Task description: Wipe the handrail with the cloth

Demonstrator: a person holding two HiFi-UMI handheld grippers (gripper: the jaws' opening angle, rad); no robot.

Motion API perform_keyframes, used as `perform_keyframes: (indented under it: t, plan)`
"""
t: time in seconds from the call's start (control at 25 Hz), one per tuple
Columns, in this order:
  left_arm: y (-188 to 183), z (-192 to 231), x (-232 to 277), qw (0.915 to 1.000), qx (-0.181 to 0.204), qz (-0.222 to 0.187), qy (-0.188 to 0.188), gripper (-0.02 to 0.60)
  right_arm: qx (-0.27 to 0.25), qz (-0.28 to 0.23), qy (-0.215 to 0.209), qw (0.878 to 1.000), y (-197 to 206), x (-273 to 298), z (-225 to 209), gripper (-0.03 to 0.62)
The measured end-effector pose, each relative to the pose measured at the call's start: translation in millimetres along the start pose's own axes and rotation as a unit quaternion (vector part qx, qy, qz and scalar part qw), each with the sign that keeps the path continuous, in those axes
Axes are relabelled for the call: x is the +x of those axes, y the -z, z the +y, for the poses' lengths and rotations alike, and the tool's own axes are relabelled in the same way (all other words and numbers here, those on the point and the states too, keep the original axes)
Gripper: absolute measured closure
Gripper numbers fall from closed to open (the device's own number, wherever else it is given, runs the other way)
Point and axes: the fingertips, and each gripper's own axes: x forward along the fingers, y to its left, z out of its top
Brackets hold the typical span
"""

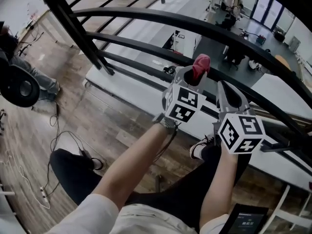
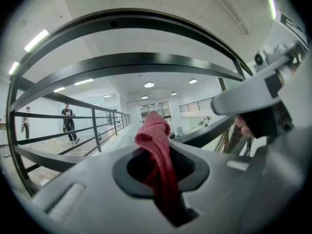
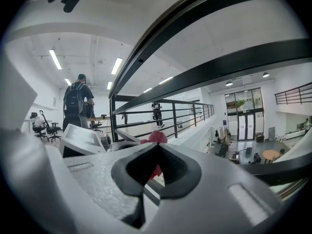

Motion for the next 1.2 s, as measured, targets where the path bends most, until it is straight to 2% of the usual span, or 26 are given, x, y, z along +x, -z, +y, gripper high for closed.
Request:
perform_keyframes:
  t: [0.28, 0.44, 0.56, 0.72, 0.92, 1.08, 1.2]
  plan:
    - [1, -1, 0, 0.9999, -0.005, 0.010, 0.004, 0.514, 0.005, -0.002, 0.007, 1.000, 2, -6, -6, 0.592]
    - [2, -3, 1, 0.9999, -0.007, 0.013, 0.004, 0.514, 0.000, -0.024, -0.013, 1.000, -13, -4, 9, 0.592]
    - [3, 1, -1, 0.9999, -0.008, 0.007, -0.003, 0.514, -0.023, -0.016, -0.029, 0.999, -10, 5, 28, 0.592]
    - [2, -4, -1, 0.9998, -0.001, 0.006, 0.018, 0.514, -0.034, -0.003, -0.033, 0.999, -4, 9, 37, 0.592]
    - [1, -9, -4, 0.9993, -0.011, -0.007, 0.035, 0.514, -0.031, 0.007, -0.032, 0.999, 3, 17, 38, 0.592]
    - [0, -8, -9, 0.9987, -0.004, -0.027, 0.043, 0.514, -0.017, 0.007, -0.009, 1.000, 5, 26, 28, 0.592]
    - [2, -3, -12, 0.9977, -0.016, -0.043, 0.050, 0.514, -0.012, 0.013, 0.023, 1.000, 11, 32, 15, 0.592]
